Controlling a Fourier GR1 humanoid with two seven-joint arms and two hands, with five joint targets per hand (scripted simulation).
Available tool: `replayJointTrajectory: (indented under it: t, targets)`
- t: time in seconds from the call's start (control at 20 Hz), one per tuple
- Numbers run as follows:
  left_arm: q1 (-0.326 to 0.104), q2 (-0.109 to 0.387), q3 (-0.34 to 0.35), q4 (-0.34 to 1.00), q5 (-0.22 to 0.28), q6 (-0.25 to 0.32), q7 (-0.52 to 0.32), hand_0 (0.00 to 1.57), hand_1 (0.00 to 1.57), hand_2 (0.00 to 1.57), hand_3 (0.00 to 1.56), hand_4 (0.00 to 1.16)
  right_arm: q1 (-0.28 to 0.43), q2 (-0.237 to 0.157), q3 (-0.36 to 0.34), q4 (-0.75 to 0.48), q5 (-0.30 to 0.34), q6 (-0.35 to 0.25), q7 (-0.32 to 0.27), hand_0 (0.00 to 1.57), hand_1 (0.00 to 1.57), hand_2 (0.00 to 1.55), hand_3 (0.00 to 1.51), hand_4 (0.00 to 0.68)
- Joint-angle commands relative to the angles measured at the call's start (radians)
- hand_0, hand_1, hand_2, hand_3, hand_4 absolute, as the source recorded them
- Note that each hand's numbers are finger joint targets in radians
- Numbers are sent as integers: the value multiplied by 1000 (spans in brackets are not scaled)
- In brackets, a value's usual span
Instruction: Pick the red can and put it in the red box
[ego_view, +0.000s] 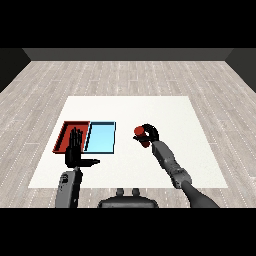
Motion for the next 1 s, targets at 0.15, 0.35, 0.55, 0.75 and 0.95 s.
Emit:
replayJointTrajectory:
  t: [0.15, 0.35, 0.55, 0.75, 0.95]
  targets:
    - [7, 0, 3, 51, -9, -5, -34, 0, 0, 0, 0, 0, 15, -18, 3, 15, 26, -24, -1, 1531, 1531, 1468, 1413, 546]
    - [-29, 6, 10, 4, 4, 17, 38, 0, 0, 0, 0, 0, 12, 10, 16, 1, 31, -70, -9, 1548, 1548, 1475, 1411, 558]
    - [22, 23, 15, -39, 31, -22, 26, 0, 0, 0, 0, 0, 31, -15, 25, -91, 32, -50, 27, 1529, 1529, 1470, 1395, 580]
    - [-33, -6, -10, 60, -16, 11, -1, 0, 0, 0, 0, 0, 0, 16, 32, -168, 16, -82, 41, 1544, 1544, 1468, 1381, 586]
    - [-47, 30, 25, 24, 28, -17, 29, 0, 0, 0, 0, 0, 64, -21, 36, -286, 8, -65, 52, 1543, 1543, 1459, 1381, 582]
